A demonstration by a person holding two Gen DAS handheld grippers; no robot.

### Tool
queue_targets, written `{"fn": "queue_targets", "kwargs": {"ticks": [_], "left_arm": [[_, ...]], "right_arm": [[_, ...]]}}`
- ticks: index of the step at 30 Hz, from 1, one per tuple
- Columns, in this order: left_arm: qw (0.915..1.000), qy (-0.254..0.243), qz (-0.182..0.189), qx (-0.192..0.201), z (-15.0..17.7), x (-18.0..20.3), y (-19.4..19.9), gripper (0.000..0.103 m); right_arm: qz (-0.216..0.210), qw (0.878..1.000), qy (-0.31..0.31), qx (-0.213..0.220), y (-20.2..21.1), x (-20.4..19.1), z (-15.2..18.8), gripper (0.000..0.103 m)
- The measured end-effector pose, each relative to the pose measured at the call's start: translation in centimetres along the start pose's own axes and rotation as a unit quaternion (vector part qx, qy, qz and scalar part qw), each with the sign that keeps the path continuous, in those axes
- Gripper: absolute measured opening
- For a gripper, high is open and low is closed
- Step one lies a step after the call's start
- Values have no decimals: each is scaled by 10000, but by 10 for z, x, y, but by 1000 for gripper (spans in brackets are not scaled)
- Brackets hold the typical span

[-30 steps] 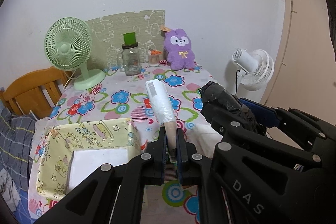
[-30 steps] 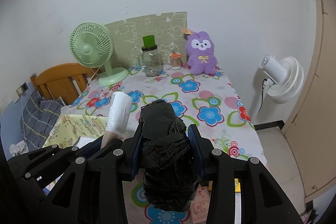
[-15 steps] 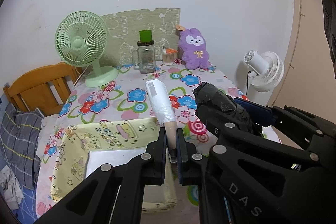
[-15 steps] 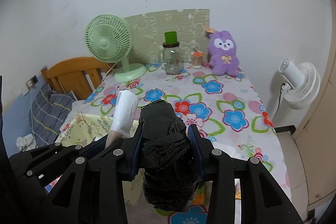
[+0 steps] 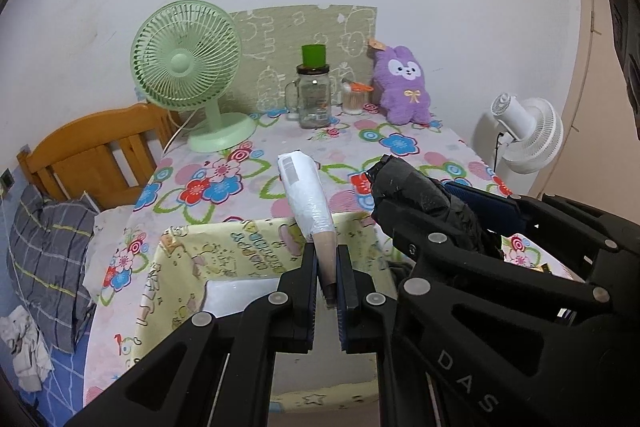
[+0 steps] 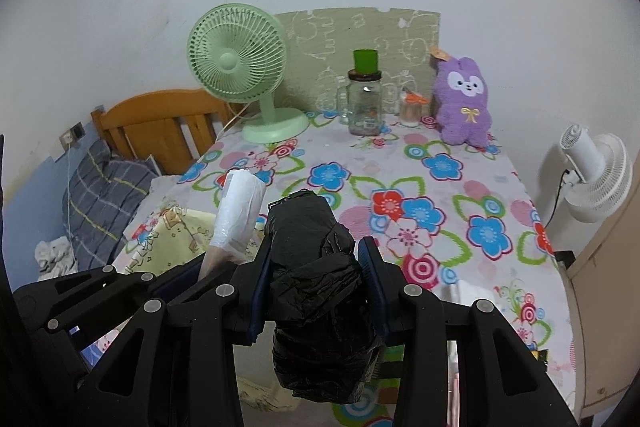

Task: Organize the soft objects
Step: 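Lift and carry both held items over the paper storage box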

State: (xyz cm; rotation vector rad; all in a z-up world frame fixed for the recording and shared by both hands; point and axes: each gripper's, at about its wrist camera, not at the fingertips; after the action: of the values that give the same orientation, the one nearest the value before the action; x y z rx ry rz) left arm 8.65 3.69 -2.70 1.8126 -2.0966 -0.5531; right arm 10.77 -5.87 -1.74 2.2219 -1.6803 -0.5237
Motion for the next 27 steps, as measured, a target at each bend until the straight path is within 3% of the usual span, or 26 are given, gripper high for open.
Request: {"fn": "queue_targets", "kwargs": {"ticks": [27], "left_arm": [[9965,200,-457,-665,34,-75,-35,7]], "right_arm": [[-404,9971,446,-455,-58,-64,12,44]]}}
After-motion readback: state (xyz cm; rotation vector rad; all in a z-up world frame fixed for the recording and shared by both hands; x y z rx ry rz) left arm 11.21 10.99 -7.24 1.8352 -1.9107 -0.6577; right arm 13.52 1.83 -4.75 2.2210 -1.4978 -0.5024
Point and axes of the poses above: each gripper's, at about its wrist camera, not at the fingertips, and y roughly against the way its jaws point, x to its right, z to its underside, and after that the axes turned 12 degrees about x, right-handed
